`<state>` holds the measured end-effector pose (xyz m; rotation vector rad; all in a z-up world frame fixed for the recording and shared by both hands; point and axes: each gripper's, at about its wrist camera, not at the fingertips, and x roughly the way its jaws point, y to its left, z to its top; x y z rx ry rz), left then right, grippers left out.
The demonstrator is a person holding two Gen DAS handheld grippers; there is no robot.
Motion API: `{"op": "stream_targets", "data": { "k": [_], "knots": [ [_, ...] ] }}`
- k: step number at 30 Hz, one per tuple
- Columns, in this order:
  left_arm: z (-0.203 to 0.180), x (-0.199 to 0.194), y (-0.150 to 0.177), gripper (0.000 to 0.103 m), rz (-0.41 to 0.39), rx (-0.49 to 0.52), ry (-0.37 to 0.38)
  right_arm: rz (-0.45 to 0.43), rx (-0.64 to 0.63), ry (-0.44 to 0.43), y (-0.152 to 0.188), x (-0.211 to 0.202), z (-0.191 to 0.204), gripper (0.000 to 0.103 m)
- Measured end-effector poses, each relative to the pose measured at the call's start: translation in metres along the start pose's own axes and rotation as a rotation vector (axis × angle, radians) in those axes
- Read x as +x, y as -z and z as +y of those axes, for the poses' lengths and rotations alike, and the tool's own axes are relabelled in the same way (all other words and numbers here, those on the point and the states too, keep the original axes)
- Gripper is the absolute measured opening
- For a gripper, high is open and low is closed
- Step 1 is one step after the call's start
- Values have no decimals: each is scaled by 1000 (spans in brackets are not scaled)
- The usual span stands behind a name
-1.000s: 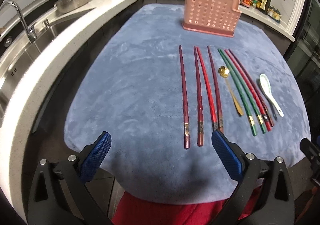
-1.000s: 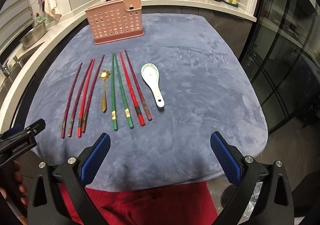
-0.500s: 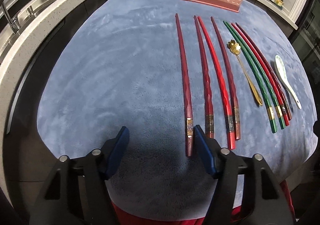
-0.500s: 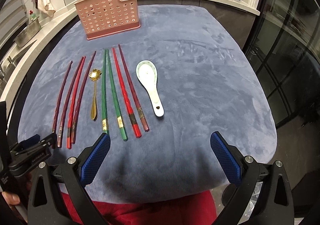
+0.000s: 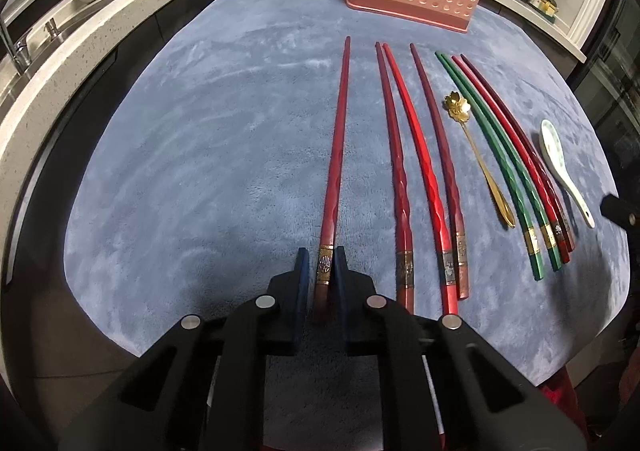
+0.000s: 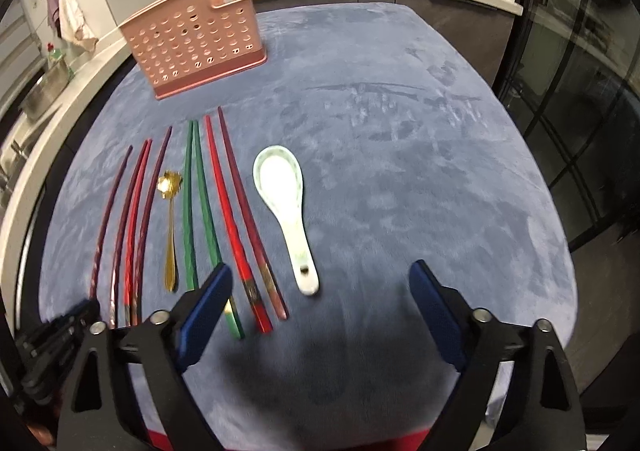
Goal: Organize utensils
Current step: 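Grasp a dark red chopstick with the left tool while the right tool grasps the white ceramic spoon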
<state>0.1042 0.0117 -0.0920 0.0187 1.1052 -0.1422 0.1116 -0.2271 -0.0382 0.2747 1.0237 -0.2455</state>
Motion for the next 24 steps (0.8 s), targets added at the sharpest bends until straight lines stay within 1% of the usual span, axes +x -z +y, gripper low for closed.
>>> {"op": "stream_targets", "data": {
  "k": [1, 3, 4, 6, 7, 9, 10, 12, 16, 20, 24],
  "knots": [
    [0, 0, 0, 12, 0, 2, -2, 0, 6, -10, -3, 3, -1, 78],
    [-1, 0, 1, 12, 1, 5, -8, -1, 9, -19, -9, 8, -1, 69],
    [-1, 0, 2, 12, 1, 6, -9, 0, 6, -26, -12, 11, -1, 66],
    [-1, 0, 1, 12, 1, 7, -11, 4, -1, -36, -14, 16, 0, 55],
    [-1, 0, 1, 12, 1, 7, -11, 9, -3, -43, -15, 20, 0, 51],
    [-2, 0, 2, 12, 0, 12, -15, 22, 1, -57, -15, 26, -1, 41],
    [-2, 1, 2, 12, -1, 13, -17, 27, 4, -60, -15, 28, -2, 38],
    [-2, 1, 2, 12, -1, 12, -18, 47, 11, -75, -15, 36, -3, 29],
    [-2, 1, 2, 12, -1, 11, -21, 72, 18, -99, -12, 46, -4, 23],
    [-3, 1, 3, 12, -3, 13, -24, 73, 18, -127, -9, 50, -4, 15],
    [-4, 2, 3, 12, -7, 17, -28, 58, 22, -152, -6, 52, -6, 15]
  ]
}}
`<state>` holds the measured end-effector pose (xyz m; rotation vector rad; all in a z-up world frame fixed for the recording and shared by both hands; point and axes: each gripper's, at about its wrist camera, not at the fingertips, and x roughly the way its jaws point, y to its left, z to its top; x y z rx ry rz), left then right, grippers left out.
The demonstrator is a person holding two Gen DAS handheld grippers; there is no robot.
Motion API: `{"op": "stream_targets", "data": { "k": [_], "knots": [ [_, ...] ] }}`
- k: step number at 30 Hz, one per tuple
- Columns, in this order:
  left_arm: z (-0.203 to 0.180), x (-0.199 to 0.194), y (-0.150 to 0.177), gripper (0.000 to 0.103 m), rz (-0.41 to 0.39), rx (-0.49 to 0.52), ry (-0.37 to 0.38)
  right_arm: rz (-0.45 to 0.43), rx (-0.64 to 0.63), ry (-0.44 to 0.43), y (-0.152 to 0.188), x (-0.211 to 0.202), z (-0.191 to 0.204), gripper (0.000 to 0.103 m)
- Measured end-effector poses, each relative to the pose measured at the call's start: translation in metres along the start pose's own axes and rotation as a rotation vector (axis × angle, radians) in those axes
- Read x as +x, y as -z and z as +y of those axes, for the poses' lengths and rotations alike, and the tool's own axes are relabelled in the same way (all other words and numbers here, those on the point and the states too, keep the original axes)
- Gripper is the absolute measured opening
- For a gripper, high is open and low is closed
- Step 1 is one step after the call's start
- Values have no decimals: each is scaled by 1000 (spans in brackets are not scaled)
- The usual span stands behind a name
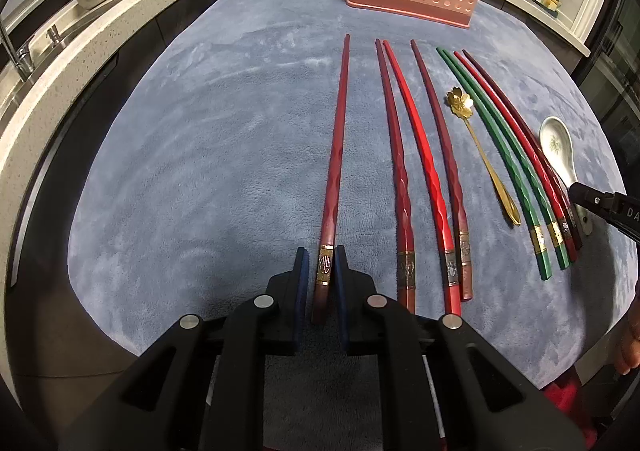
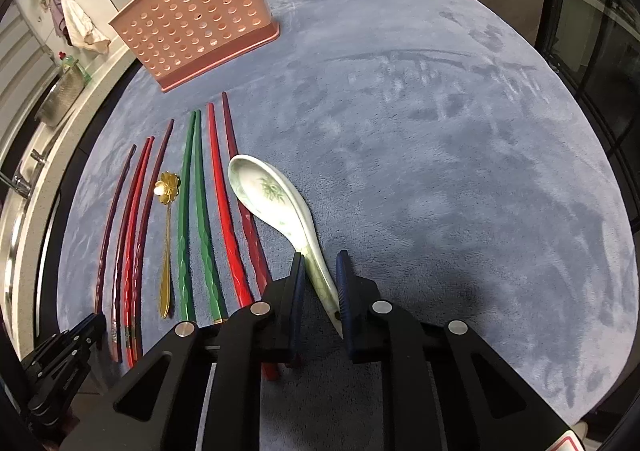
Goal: Organize utensils
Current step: 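Grasp a dark red chopstick with the left tool while the right tool grasps the white ceramic spoon, then lift the chopstick with the left tool while the right tool carries the spoon into the pink holder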
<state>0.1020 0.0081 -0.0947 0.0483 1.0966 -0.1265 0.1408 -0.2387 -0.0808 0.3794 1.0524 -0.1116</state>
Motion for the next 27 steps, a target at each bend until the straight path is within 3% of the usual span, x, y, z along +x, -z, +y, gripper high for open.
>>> {"op": "stream_targets", "data": {
  "k": [5, 16, 27],
  "knots": [
    [1, 0, 1, 12, -6, -1, 5, -22, 16, -38, 5, 0, -6, 15],
    [14, -12, 0, 7, -28, -29, 75, -60, -17, 13, 0, -27, 6, 7],
    [25, -65, -22, 7, -159, -66, 76, -151, -14, 38, -15, -66, 12, 6]
  ]
}}
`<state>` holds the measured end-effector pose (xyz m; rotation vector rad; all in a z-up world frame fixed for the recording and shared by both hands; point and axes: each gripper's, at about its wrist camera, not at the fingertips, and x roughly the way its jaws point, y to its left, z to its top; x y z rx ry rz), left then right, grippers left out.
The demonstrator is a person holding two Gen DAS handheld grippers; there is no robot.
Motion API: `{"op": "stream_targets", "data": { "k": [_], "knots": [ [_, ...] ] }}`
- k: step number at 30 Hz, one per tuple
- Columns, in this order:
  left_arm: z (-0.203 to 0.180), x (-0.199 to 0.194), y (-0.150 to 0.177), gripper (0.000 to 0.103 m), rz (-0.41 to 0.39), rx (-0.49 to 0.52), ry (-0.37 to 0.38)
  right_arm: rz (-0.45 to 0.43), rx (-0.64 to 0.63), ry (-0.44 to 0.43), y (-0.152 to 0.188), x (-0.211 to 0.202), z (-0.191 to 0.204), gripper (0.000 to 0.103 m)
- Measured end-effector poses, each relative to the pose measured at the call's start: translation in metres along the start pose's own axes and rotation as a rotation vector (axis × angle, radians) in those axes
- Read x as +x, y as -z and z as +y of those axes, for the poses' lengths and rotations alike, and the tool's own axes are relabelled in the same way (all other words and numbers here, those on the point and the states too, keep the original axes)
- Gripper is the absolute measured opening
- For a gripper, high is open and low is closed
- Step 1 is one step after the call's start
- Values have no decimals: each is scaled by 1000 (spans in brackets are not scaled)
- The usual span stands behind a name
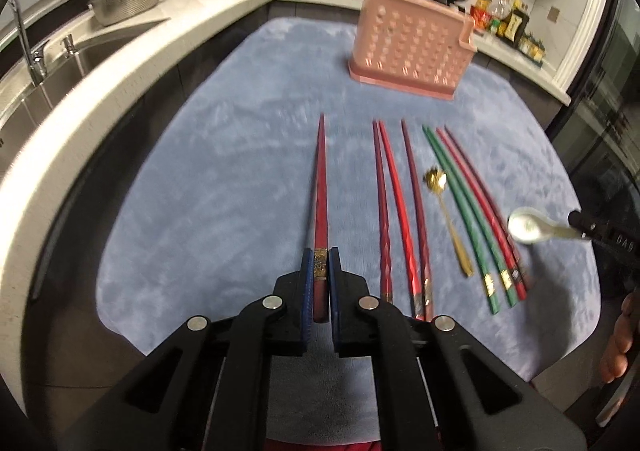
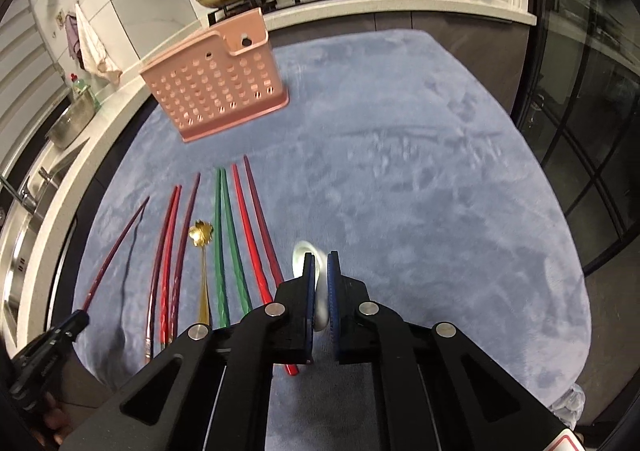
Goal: Organize utensils
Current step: 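Lift the chopstick with the left tool while the right tool carries the spoon into the pink holder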
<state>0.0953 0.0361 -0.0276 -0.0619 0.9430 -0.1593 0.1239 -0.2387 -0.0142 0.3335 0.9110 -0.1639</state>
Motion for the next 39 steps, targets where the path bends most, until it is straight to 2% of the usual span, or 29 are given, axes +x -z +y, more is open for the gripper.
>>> {"op": "stream_targets", "data": {
  "k": [8, 21, 29, 39],
  "knots": [
    [7, -33, -43, 7, -99, -24, -3, -34, 0, -1, -11, -10, 0, 6],
    [-9, -53, -101, 7, -195, 15, 1, -66, -11, -8, -39, -13, 5, 6],
    [-17, -79, -153, 7, -316, 46, -5, -129, -50, -32, -92, -24, 19, 6],
    [-49, -110, -244, 7, -493, 85, 43, -226, -115, -90, -195, -24, 54, 6]
  ]
}}
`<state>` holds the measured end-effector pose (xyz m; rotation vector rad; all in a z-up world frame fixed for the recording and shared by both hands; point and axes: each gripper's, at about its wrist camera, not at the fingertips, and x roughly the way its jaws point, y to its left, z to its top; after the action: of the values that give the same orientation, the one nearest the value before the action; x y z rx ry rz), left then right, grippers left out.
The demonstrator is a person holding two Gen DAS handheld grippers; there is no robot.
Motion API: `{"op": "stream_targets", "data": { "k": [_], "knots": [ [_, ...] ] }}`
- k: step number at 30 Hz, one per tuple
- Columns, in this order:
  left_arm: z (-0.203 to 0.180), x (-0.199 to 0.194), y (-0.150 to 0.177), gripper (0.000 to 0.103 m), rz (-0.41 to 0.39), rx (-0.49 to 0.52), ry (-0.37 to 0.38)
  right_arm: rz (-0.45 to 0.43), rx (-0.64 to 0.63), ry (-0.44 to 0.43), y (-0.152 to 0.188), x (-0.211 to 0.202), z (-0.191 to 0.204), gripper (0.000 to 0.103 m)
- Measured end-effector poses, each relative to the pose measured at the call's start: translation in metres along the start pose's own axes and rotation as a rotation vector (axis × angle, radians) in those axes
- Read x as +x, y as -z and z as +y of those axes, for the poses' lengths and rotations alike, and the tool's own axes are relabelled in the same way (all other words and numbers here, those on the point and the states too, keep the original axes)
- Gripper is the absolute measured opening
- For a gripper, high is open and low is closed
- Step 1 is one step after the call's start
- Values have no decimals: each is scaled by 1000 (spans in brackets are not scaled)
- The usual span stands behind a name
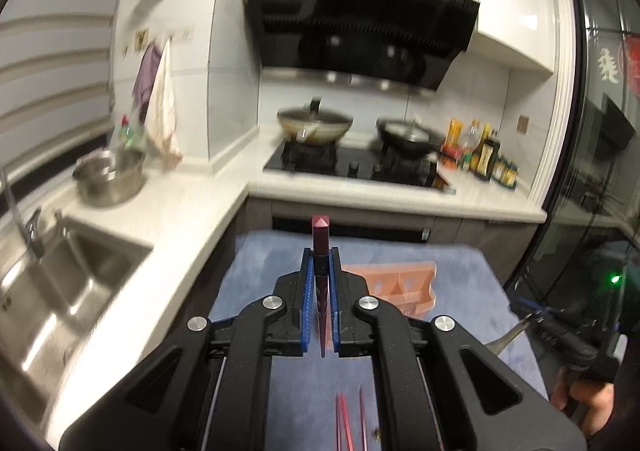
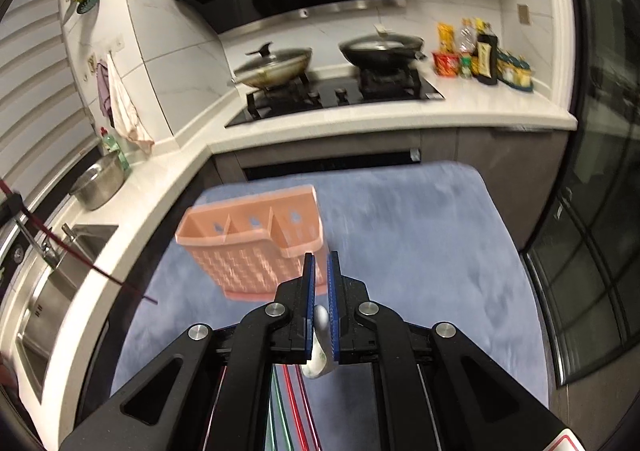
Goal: Organize utensils
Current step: 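Lift the chopstick with the left tool while the right tool carries the spoon into the pink holder, then open both tools to release the chopstick and spoon into the holder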
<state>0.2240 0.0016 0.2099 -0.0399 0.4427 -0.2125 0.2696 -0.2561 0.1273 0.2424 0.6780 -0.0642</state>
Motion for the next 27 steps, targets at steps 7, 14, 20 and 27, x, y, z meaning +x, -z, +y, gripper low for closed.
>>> {"op": "stream_targets", "data": {
  "k": [7, 14, 20, 27],
  "knots": [
    [-22, 38, -47, 7, -75, 10, 20, -43, -37, -22, -55, 29, 22, 6],
    [-24, 89, -48, 7, -14, -10, 14, -33, -43, -17, -84, 76, 31, 6],
    [-21, 119, -30, 7, 49, -8, 8, 33, -34, -13, -77, 121, 32, 6],
    [-12, 148, -8, 7, 125, -24, -1, 94, -38, -8, -64, 154, 29, 6]
  ]
}}
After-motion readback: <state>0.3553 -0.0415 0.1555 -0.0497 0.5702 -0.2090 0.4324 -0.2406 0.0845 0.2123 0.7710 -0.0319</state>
